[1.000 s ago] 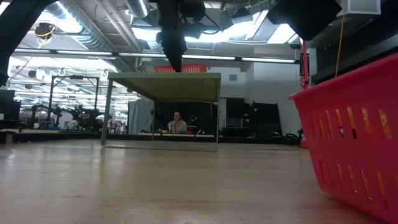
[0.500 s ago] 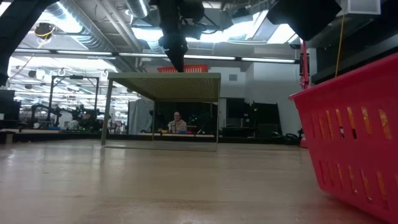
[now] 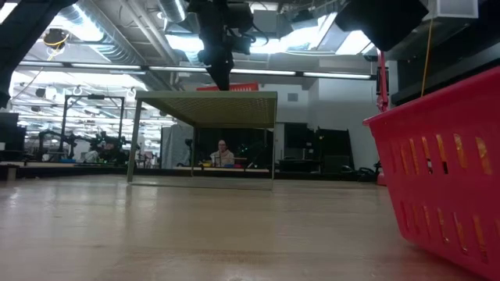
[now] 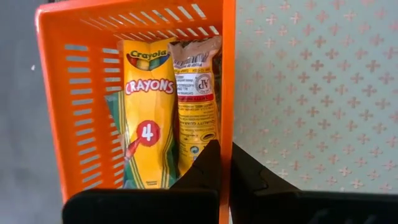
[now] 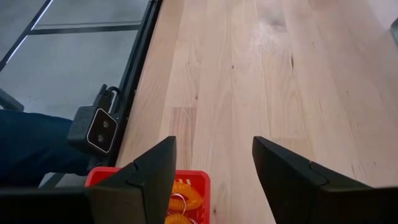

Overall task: Pick & Place Office Desk Supplies
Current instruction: Put the orange bin on the shelf

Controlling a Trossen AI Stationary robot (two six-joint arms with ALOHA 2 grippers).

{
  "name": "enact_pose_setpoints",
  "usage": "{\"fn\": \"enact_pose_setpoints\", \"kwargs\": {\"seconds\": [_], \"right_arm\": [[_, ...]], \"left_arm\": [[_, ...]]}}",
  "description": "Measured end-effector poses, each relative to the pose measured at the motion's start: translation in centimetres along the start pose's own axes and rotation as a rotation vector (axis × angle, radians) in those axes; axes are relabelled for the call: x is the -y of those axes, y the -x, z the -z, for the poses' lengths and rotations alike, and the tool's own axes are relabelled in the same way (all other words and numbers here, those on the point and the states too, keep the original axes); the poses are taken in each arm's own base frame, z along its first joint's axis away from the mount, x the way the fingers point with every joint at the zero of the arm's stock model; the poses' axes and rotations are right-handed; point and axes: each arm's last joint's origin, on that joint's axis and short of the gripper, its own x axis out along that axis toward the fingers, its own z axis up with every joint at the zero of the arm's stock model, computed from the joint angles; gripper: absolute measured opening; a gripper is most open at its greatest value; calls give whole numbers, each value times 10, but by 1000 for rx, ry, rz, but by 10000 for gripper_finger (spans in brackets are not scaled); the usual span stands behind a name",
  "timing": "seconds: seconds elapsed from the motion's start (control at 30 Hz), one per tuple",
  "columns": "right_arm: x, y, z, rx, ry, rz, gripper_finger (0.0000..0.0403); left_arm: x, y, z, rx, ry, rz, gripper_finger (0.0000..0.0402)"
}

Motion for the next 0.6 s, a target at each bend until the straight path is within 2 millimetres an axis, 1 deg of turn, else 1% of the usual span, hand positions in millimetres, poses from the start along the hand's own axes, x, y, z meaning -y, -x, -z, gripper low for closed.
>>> {"fn": "enact_pose_setpoints", "kwargs": {"seconds": [0.13,0.43,0.6], "right_arm": [[1,0,0,-1,-1,3,215],[2,-1,-1,0,-2,6,215],[2,-1,-1,0,-2,6,215]], "left_arm": [[-1,0,1,1,-9,0,3],[-3,-19,-1,-56,-53,-4,2],[-4,-21,0,-67,-48,-7,2]]}}
